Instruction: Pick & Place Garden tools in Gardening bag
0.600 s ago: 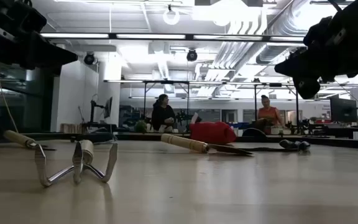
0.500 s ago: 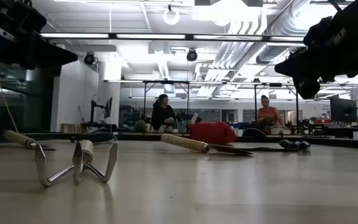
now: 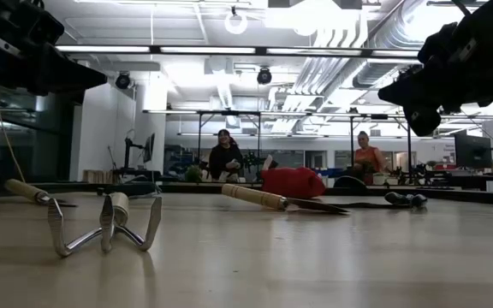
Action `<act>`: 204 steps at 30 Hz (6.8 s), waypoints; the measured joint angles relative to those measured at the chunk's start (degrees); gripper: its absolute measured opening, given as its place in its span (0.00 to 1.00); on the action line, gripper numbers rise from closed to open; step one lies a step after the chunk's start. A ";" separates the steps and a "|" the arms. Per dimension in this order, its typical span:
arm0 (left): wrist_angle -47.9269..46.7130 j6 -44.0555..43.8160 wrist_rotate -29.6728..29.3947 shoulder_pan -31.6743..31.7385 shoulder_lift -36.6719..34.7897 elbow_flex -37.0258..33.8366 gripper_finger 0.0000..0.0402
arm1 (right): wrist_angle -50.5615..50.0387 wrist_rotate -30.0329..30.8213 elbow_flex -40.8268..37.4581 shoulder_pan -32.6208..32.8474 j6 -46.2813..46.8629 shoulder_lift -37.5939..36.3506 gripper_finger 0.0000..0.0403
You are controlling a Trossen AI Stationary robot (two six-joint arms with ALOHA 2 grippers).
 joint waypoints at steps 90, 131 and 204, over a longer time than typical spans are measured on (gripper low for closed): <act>0.01 -0.02 -0.01 0.01 0.01 0.00 0.00 | 0.00 0.00 -0.01 0.00 -0.01 0.00 0.01; 0.01 -0.01 0.00 0.01 -0.01 0.00 0.00 | 0.01 -0.01 0.01 -0.01 -0.01 0.01 0.01; 0.01 0.00 0.01 0.01 0.00 -0.01 0.00 | -51.29 -6.02 42.98 -3.94 -17.64 50.80 0.34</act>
